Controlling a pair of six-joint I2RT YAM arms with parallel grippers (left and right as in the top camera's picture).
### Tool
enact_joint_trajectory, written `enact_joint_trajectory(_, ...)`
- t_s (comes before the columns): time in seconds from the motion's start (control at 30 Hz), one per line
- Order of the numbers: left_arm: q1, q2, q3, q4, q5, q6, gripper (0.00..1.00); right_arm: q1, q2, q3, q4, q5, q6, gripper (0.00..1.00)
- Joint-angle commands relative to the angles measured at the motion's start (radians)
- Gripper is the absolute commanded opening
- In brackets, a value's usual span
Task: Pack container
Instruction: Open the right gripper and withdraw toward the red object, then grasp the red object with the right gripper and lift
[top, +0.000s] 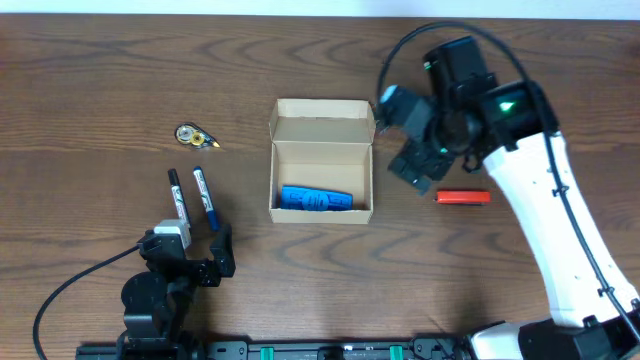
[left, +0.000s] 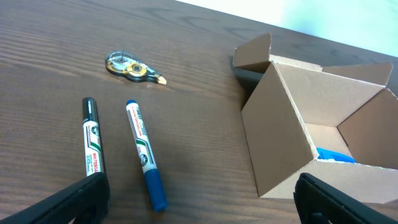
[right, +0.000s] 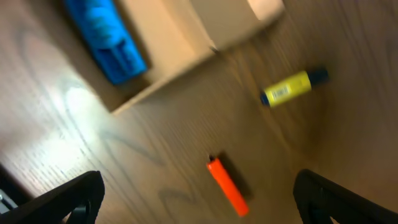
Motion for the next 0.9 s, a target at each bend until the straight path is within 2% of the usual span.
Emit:
enact_joint_trajectory(0.0,0.006,-0.006,-0.019,-0.001,0.006,-0.015,0.95,-0.093,0.008,-0.005,0.002,0.021,0.184,0.99)
enact_joint_trajectory(0.07,0.006,-0.006,-0.019,-0.001,0.006,-0.015,0.95,-0.147,0.008,-0.005,0.007,0.026,0.332,0.99)
enact_joint_trajectory(0.17,0.006,-0.006,-0.019,-0.001,0.006,-0.015,0.95,-0.212,0.008,-0.009,-0.005,0.017,0.649,0.99)
enact_joint_trajectory(0.23,0.006,-0.006,-0.019,-0.001,0.006,-0.015,0.95,-0.242,0.008,-0.011,-0.003,-0.042,0.812,0.99)
enact_joint_trajectory(0.33,0.006,-0.006,-0.019,-0.001,0.006,-0.015,0.95,-0.261,0.008,-0.011,0.0,-0.101,0.945,0.99)
enact_joint_trajectory(0.47,0.006,-0.006,-0.019,-0.001,0.006,-0.015,0.95,-0.263,0.008,-0.012,0.008,-0.133,1.017,0.99)
enact_joint_trajectory(0.67,0.006,-0.006,-0.019,-0.001,0.006,-0.015,0.95,-0.263,0.01,-0.074,-0.1,0.049,1.656,0.99)
enact_joint_trajectory(0.8,0.006,-0.006,-0.019,-0.001,0.006,-0.015,0.95,-0.264,0.01,-0.185,-0.065,0.114,1.91,0.99)
enact_joint_trajectory(0.87,0.006,-0.006,-0.019,-0.001,0.006,-0.015,0.95,-0.264,0.01,-0.237,-0.023,0.145,1.978,0.99)
